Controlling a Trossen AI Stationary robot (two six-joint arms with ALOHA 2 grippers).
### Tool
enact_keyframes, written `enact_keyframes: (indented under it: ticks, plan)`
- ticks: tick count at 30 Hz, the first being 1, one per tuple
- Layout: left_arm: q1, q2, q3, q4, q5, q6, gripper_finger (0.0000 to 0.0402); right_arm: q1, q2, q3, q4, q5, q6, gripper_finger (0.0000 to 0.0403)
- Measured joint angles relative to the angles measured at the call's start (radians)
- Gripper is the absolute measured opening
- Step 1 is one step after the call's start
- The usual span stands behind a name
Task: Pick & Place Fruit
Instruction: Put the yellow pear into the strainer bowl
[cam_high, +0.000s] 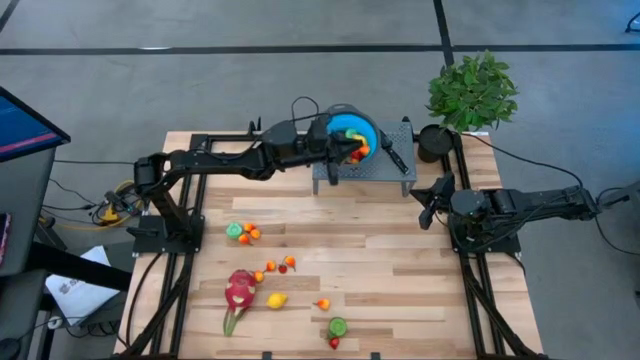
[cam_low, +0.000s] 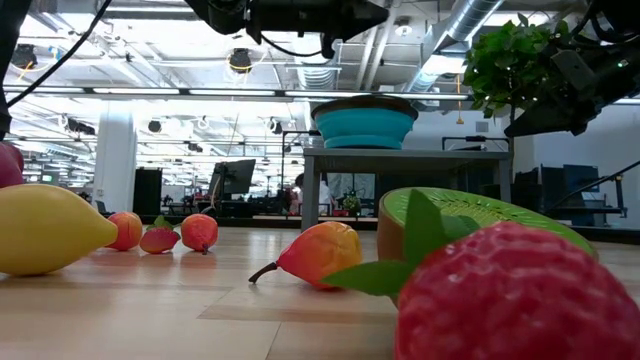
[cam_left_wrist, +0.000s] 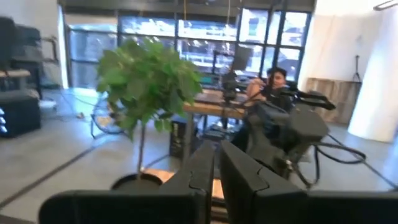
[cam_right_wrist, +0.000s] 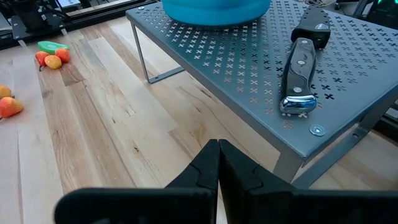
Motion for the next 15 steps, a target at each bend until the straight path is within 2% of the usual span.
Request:
enact_keyframes:
  ticks: [4,9,11,15]
  plan:
    - [0.001,0.000,0.000,-0.049,0.082,-0.045,0.0008,0.000,0.000,0.000,0.000,0.000,0.000,0.0000]
    - [-0.011,-0.018,0.000,-0.172,0.266,-0.139,0.0003,0.000,0.000,0.000,0.000,0.000,0.000,0.0000]
    - [-0.025,-0.043,0.000,-0.283,0.315,-0.170,0.0004,0.000,0.000,0.000,0.000,0.000,0.000,0.0000]
    - [-0.081,-0.103,0.000,-0.554,0.328,-0.188,0.0004,0.000,0.000,0.000,0.000,0.000,0.000,0.0000]
